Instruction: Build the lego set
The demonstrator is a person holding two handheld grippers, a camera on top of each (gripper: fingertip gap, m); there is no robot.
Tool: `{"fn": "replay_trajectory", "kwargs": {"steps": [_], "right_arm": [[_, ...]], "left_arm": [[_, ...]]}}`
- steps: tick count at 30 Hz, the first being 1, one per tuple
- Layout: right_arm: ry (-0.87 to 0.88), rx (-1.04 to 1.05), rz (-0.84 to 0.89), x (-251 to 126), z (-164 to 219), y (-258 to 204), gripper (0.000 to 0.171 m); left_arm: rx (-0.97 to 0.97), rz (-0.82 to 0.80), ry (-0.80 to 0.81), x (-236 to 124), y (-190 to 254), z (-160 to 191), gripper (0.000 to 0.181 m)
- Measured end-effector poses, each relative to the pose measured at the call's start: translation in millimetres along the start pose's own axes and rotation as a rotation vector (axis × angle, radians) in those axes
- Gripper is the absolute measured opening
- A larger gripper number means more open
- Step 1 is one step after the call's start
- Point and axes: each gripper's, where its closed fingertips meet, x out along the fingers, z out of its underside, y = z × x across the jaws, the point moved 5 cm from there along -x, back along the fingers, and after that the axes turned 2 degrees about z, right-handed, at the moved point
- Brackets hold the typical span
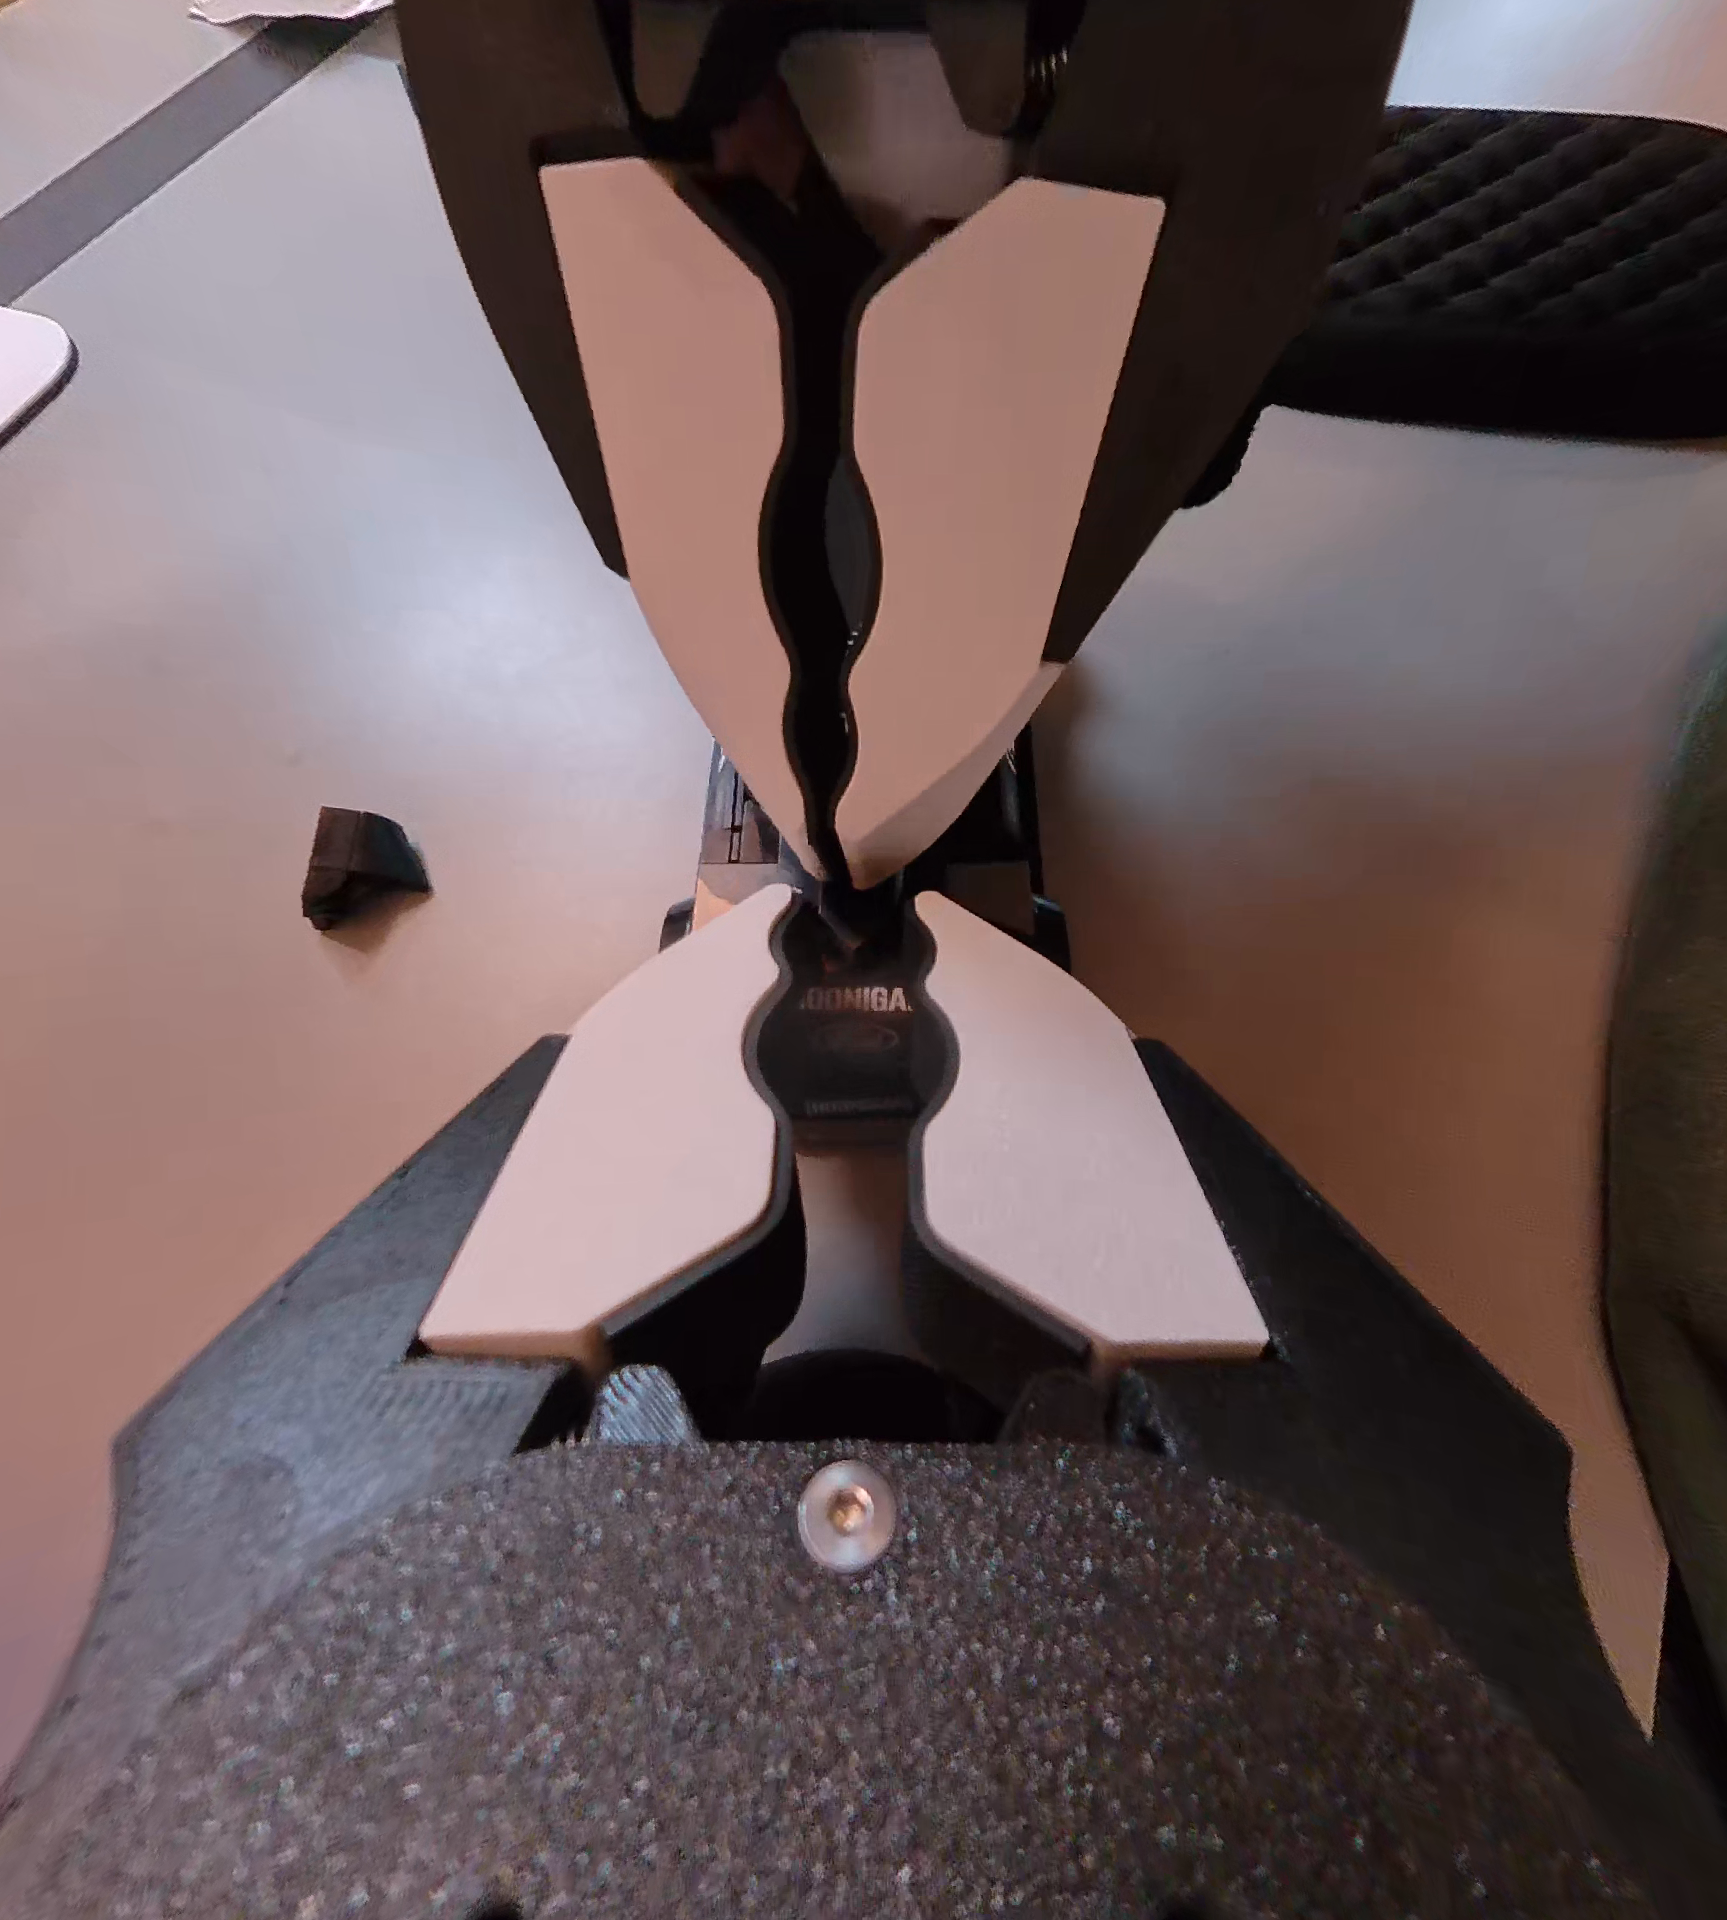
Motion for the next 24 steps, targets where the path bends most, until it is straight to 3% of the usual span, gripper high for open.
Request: {"fn": "replay_trajectory", "kwargs": {"steps": [12,19,24], "right_arm": [[-0.011,0.004,0.012,2.1,-3.4,-4.6,0.0],[0.182,0.123,0.021,-23.6,-0.9,9.1,0.0],[0.196,0.074,0.07,-19.1,10.0,-0.7,0.0]], "left_arm": [[0.011,-0.008,0.006,-0.3,1.0,0.6,0.016],[0.017,-0.012,0.015,-0.9,1.0,0.0,0.017],[0.008,0.01,0.036,-2.9,1.6,-1.5,0.024]]}}
